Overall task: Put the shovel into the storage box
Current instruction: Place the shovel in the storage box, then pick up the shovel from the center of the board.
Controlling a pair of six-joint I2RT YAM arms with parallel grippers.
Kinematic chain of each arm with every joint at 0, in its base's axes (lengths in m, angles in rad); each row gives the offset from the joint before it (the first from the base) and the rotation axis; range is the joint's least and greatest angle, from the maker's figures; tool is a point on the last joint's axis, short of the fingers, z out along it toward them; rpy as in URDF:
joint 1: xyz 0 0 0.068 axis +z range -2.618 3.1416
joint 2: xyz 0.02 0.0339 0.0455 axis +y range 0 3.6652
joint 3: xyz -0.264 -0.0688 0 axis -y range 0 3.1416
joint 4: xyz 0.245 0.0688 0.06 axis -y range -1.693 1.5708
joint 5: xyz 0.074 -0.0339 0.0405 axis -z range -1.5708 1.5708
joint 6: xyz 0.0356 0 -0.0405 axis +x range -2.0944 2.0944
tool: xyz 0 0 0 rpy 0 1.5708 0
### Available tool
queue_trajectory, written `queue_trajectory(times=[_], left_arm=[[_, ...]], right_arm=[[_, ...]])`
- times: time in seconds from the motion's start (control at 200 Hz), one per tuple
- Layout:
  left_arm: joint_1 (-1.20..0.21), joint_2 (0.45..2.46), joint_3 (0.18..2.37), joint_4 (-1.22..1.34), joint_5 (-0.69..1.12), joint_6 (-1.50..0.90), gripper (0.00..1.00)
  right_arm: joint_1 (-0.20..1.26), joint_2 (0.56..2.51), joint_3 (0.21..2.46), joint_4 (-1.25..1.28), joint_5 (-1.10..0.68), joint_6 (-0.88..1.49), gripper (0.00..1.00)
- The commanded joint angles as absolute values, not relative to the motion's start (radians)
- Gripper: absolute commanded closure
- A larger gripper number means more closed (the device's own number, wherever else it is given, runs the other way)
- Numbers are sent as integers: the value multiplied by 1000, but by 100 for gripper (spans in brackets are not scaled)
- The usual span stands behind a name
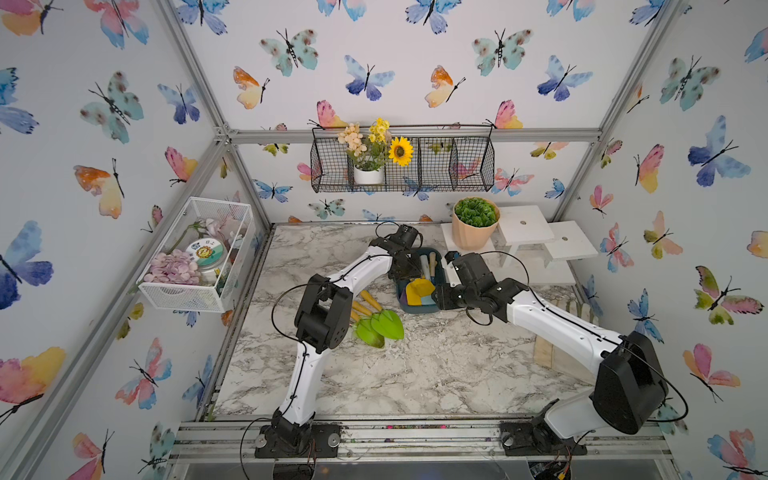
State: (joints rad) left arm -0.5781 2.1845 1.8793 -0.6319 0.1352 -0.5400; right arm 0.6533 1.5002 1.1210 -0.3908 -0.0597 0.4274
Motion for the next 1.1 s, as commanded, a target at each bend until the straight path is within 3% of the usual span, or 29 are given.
queue_trajectory(times=[0.0, 0.786, 1.091], left_arm=[[-582, 2064, 1823, -595, 139, -520, 54], [-515, 1632, 1305, -465, 52, -641, 52], [-437, 1458, 1068, -439, 29, -745, 58]], right_arm=[[646, 1519, 1143, -374, -69, 435, 52], [647, 1571, 1213, -351, -199, 372, 49], [668, 1629, 1260, -342, -279, 338, 49]])
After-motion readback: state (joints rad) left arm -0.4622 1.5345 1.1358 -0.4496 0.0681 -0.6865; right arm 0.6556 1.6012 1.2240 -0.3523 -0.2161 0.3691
